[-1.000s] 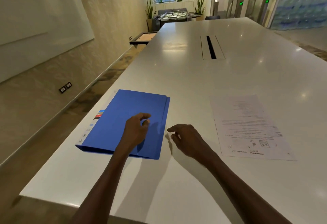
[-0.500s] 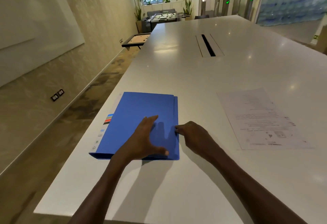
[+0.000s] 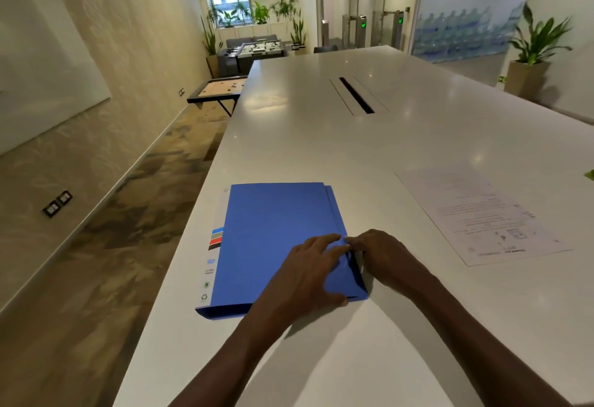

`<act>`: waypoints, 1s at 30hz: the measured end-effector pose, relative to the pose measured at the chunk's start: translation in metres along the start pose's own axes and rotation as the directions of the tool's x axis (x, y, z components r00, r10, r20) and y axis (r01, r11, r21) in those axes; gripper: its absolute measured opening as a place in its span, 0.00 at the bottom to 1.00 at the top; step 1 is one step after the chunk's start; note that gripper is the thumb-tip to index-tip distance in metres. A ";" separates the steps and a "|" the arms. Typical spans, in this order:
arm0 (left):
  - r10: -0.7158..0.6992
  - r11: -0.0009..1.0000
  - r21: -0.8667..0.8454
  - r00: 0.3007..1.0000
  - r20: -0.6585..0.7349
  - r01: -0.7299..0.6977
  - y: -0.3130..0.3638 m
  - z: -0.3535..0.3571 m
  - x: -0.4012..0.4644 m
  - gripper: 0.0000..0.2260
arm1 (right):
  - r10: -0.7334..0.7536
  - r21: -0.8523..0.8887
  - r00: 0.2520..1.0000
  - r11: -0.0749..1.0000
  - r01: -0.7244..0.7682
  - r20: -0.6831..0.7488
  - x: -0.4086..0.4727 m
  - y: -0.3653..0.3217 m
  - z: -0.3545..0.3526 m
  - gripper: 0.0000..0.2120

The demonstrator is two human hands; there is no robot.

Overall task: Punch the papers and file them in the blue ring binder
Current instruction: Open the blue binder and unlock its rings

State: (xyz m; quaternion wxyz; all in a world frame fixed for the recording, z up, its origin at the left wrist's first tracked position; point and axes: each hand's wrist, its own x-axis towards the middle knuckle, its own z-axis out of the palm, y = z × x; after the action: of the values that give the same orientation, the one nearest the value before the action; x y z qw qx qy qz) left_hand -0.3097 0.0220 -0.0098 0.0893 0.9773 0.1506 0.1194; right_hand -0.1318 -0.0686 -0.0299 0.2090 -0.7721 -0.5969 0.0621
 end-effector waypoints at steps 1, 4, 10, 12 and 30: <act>0.018 1.000 0.005 1.000 -0.020 -0.017 0.001 0.000 0.000 0.37 | 0.014 0.008 1.000 1.000 -0.014 0.015 0.002 0.003 0.000 0.23; 0.052 0.999 0.001 0.997 -0.058 -0.052 0.005 -0.004 0.000 0.32 | 0.019 -0.036 0.996 0.999 -0.015 0.087 0.007 0.010 -0.003 0.18; 0.081 0.995 -0.034 0.976 -0.202 -0.090 0.009 -0.033 -0.002 0.23 | -0.062 -0.089 0.983 0.993 0.079 0.174 0.014 0.017 -0.018 0.24; 0.085 0.994 -0.045 0.956 -0.281 -0.102 0.008 -0.047 -0.005 0.21 | -0.101 -0.099 0.978 0.988 0.121 0.183 0.015 0.018 -0.019 0.26; -0.296 0.925 -0.195 0.298 -0.907 0.325 -0.045 -0.167 -0.099 0.16 | -0.019 -0.397 0.990 0.915 0.073 0.138 0.028 0.004 -0.004 0.13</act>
State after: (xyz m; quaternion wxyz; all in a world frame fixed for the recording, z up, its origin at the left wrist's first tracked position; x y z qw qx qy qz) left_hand -0.4573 0.0562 0.1193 -0.0020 0.6925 0.3612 0.6245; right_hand -0.1189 -0.0442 -0.0239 0.0081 -0.7785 -0.6274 -0.0159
